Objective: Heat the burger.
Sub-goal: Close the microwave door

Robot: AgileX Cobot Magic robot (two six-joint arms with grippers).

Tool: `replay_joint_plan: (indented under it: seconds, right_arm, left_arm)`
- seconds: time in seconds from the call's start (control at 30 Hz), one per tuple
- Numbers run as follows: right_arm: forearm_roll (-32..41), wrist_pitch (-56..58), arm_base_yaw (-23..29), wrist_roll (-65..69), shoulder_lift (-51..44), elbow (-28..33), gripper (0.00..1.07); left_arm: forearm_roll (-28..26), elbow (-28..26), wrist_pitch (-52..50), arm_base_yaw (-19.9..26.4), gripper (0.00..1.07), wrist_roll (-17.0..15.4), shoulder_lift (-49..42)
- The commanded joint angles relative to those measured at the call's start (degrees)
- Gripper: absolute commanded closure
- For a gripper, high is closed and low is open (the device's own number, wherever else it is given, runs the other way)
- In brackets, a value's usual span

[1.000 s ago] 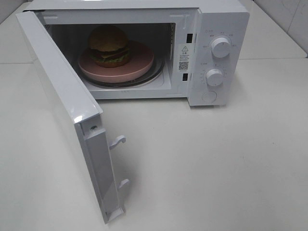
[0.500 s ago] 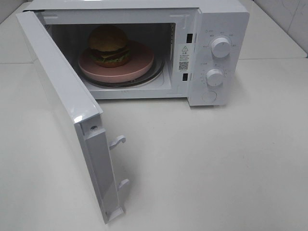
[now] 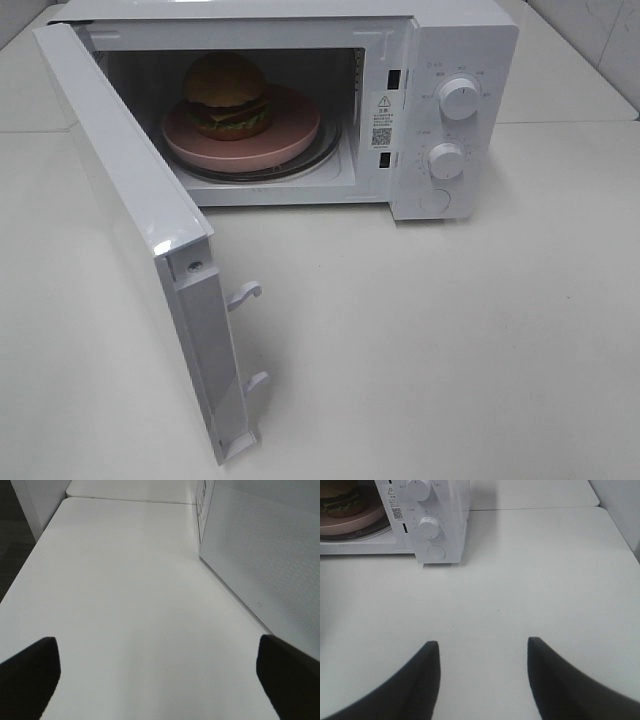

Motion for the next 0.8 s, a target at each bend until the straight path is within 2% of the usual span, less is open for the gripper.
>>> replay_joint_plan:
  seconds: [0.03, 0.23, 0.27, 0.3, 0.33, 0.37, 0.4, 0.43, 0.47, 0.5, 0.53, 0.6, 0.67, 0.7, 0.77, 0.8]
  right_arm:
    - [0.4, -0.2, -0.2, -0.9, -1.5, 0.1, 0.52]
    - [0.3, -0.2, -0.2, -0.7, -1.5, 0.1, 0.52]
    - [0.3, -0.2, -0.2, -0.7, -1.5, 0.1, 0.52]
    - [0.3, -0.2, -0.2, -0.7, -1.5, 0.1, 0.52]
    - [0.3, -0.2, -0.2, -0.7, -1.5, 0.1, 0.52]
    - [0.3, -0.2, -0.2, -0.7, -1.5, 0.1, 0.52]
    - [0.3, -0.2, -0.2, -0.7, -1.5, 0.1, 0.52]
    - [0.3, -0.2, -0.2, -0.7, -1.5, 0.1, 0.52]
    - [0.3, -0.2, -0.2, -0.7, -1.5, 0.1, 0.52]
    - [0.3, -0.2, -0.2, -0.7, -1.5, 0.1, 0.52]
    - [0.3, -0.2, -0.2, -0.7, -1.5, 0.1, 0.52]
    - [0.3, -0.2, -0.2, -0.7, -1.5, 0.1, 0.52]
    - [0.3, -0.2, -0.2, -0.7, -1.5, 0.1, 0.52]
    - [0.3, -0.2, -0.2, -0.7, -1.5, 0.1, 0.52]
    - [0.3, -0.2, -0.2, -0.8, -1.5, 0.1, 0.53]
    - [0.3, -0.2, -0.2, -0.8, -1.5, 0.1, 0.53]
  left_arm:
    - [0.0, 0.1, -1.1, -0.6, 0.06, 0.3, 2.6]
    - [1.0, -1.6, -5.4, -1.4, 0.11, 0.3, 4.7]
    - [1.0, -1.7, -9.3, -1.4, 0.19, 0.3, 5.8]
    - [1.0, -1.7, -9.3, -1.4, 0.19, 0.3, 5.8]
    - [0.9, -1.6, -11.2, -1.4, 0.26, 0.2, 6.7]
    - [0.7, -1.5, -14.7, -1.4, 0.45, 0.0, 8.7]
    - [0.7, -1.5, -16.5, -1.4, 0.57, 0.0, 9.9]
    - [0.7, -1.5, -16.5, -1.4, 0.57, 0.0, 9.9]
    - [0.7, -1.4, -20.2, -1.4, 0.82, 0.0, 12.5]
    - [0.7, -1.4, -20.2, -1.4, 0.82, 0.0, 12.5]
    - [0.7, -0.9, -24.6, -1.4, 1.07, 0.0, 15.0]
    - [0.7, -0.5, -27.1, -1.4, 1.07, 0.2, 16.4]
    - [0.5, 1.6, -35.3, -1.4, 1.07, 0.2, 20.5]
    - [0.5, 1.6, -35.3, -1.4, 1.07, 0.2, 20.5]
    - [-0.9, 4.6, -44.6, -1.4, 1.07, 0.2, 24.6]
    - [-0.9, 4.6, -44.6, -1.4, 1.07, 0.2, 24.6]
